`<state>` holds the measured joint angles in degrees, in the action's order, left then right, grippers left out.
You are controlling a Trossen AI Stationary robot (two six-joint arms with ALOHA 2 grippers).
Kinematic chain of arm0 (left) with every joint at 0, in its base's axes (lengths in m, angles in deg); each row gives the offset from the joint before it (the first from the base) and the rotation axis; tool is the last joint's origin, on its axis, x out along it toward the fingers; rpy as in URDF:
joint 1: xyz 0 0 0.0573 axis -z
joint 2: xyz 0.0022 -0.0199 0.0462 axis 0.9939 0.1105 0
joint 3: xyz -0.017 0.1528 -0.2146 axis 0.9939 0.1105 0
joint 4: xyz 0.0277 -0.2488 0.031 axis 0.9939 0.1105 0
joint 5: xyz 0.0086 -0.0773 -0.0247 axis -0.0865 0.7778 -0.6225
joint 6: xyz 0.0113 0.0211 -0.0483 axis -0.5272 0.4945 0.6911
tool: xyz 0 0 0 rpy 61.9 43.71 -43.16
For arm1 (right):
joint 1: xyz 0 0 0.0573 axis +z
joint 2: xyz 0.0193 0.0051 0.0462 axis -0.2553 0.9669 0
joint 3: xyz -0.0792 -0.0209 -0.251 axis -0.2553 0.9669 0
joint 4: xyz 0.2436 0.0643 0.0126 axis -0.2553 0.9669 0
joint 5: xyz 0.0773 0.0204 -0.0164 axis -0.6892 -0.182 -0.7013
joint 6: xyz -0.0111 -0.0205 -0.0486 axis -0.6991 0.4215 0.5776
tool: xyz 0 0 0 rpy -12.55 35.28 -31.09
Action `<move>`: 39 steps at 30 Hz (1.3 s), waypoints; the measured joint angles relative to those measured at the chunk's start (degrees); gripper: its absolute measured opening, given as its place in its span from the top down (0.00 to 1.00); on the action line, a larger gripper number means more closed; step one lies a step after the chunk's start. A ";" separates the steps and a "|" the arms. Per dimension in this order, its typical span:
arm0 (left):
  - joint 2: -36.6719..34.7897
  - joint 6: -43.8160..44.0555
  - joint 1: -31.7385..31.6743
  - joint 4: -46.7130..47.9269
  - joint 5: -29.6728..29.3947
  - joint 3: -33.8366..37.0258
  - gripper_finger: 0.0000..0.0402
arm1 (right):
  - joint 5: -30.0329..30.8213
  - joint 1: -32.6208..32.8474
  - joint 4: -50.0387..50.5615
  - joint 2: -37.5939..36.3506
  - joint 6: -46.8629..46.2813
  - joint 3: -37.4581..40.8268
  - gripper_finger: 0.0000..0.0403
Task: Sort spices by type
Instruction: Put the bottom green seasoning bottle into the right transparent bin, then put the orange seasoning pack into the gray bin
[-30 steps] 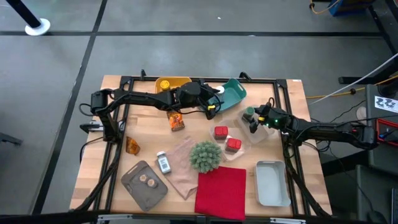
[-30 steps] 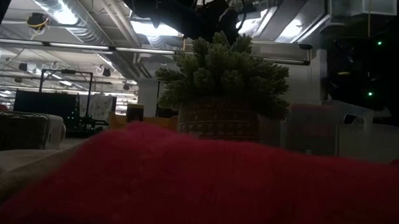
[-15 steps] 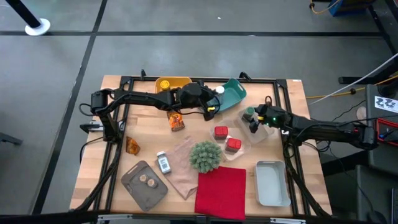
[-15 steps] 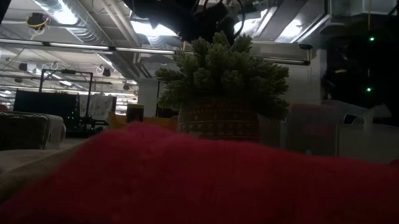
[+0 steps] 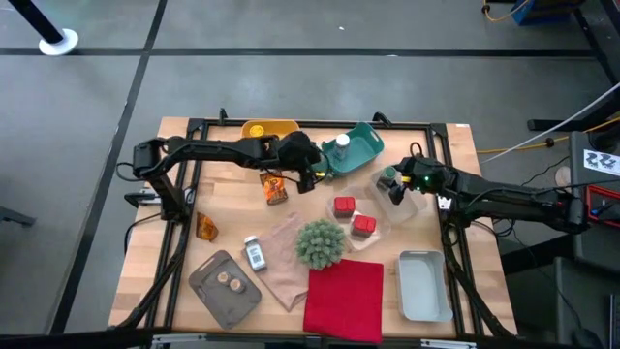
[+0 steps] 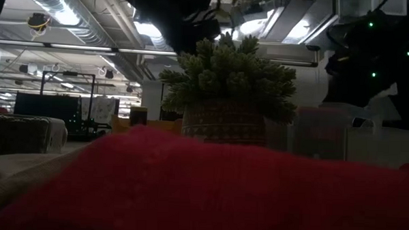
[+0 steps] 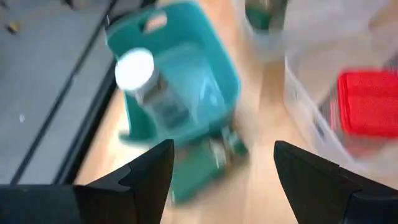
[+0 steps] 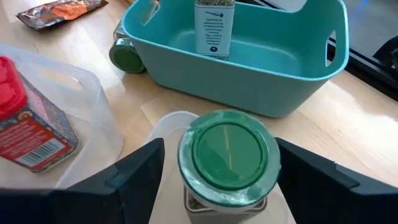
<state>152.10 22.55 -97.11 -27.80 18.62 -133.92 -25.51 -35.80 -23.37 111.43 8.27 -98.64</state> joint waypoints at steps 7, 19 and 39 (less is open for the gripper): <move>-2.28 6.55 0.81 17.32 0.00 0.00 0.35 | -0.36 0.00 7.51 -0.01 0.01 -4.76 0.28; -1.93 15.26 4.84 33.92 0.02 2.03 0.35 | -0.96 0.04 10.43 -0.01 0.04 -7.86 0.28; -1.87 16.15 6.91 20.95 -6.95 14.41 0.35 | -0.97 0.04 10.46 0.00 0.02 -7.86 0.28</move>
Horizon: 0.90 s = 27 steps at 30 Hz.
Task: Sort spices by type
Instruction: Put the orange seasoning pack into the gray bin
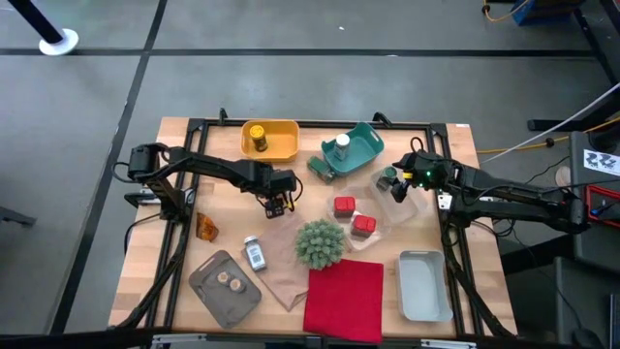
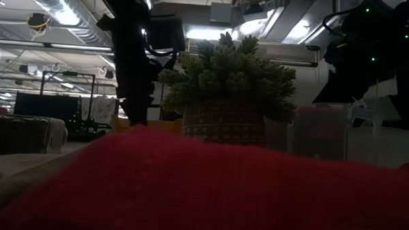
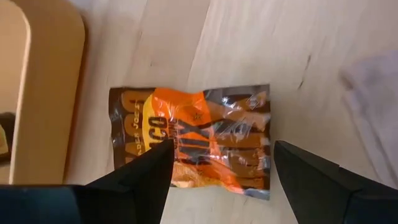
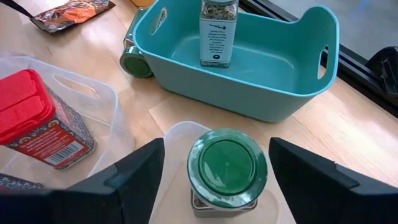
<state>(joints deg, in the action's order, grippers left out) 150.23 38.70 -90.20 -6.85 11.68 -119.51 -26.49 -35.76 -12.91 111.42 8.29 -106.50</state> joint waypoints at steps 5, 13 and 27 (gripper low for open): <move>0.00 0.20 -0.02 -0.10 1.04 0.01 0.35 | -0.02 0.00 -0.03 -0.01 0.00 0.00 0.28; 1.15 0.11 -0.02 -2.21 1.68 -0.05 0.35 | -0.02 0.00 -0.04 -0.01 0.00 0.00 0.28; 5.03 -0.35 -0.70 -3.11 -3.54 -0.03 0.36 | -1.51 -0.02 -0.07 -0.03 0.13 0.00 0.28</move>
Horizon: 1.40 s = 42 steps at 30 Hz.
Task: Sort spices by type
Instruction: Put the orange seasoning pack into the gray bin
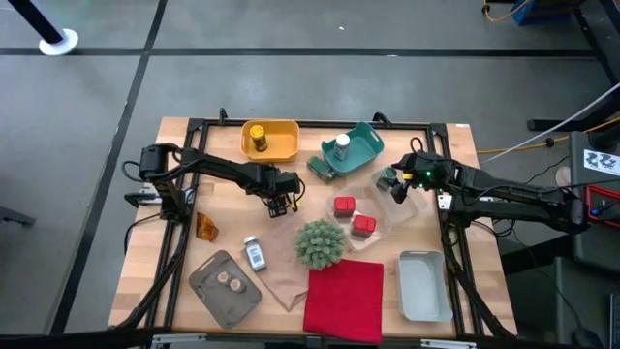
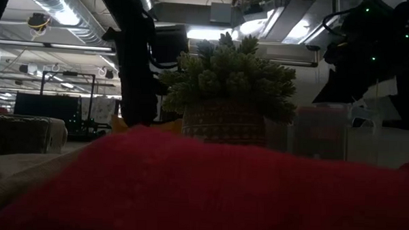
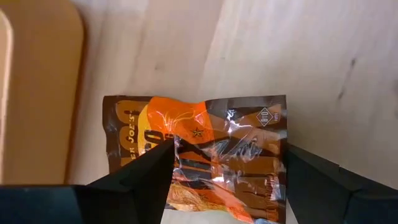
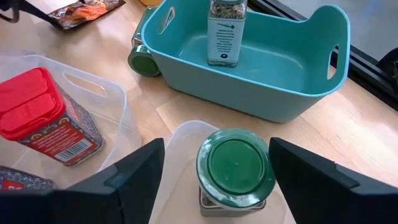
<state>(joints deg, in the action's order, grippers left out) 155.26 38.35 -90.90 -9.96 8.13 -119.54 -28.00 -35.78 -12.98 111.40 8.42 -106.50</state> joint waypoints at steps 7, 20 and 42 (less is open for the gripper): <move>0.00 -1.35 -0.42 0.02 -0.36 0.00 0.54 | -0.06 0.00 0.00 0.01 0.01 0.00 0.28; 0.00 -1.47 -0.24 -0.01 -0.53 -0.02 0.96 | -2.22 0.00 -1.10 0.00 0.13 0.00 0.28; -0.36 -10.94 3.19 0.47 2.13 -10.62 0.98 | -18.03 0.02 -0.43 -2.01 -1.80 -5.58 0.28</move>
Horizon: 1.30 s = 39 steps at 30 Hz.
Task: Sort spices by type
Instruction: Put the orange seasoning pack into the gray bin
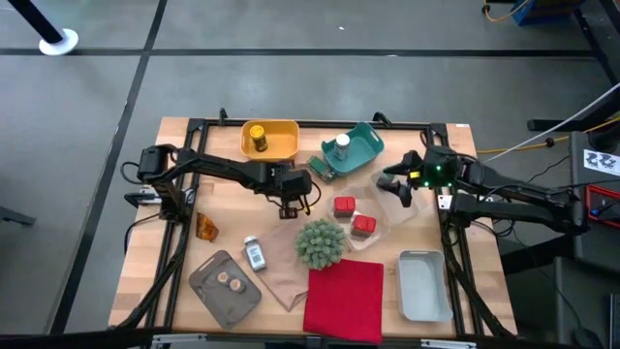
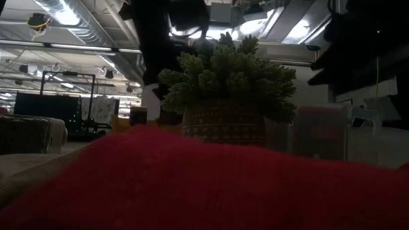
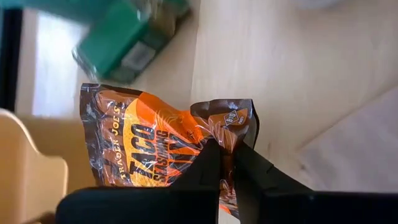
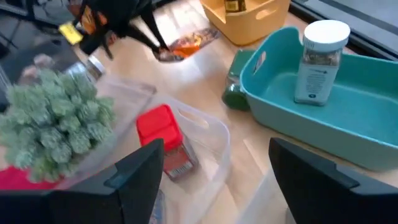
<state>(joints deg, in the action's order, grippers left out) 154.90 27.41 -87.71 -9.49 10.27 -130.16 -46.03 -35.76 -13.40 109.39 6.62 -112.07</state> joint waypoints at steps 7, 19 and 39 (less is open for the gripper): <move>-0.01 -6.26 0.04 -0.04 -0.08 -4.58 0.97 | -0.03 0.00 -1.03 0.16 -7.99 -1.62 0.28; -0.03 -17.60 0.42 -14.55 -0.08 -8.25 0.97 | 0.20 0.00 -9.36 3.32 -25.19 -1.64 0.28; -0.03 -21.75 5.12 -25.93 0.01 -8.25 0.97 | -7.40 2.41 -35.38 18.90 -34.99 -1.64 0.28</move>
<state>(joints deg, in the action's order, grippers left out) 154.86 5.66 -82.59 -35.43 10.27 -138.40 -53.43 -33.35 -48.79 128.30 -28.37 -113.71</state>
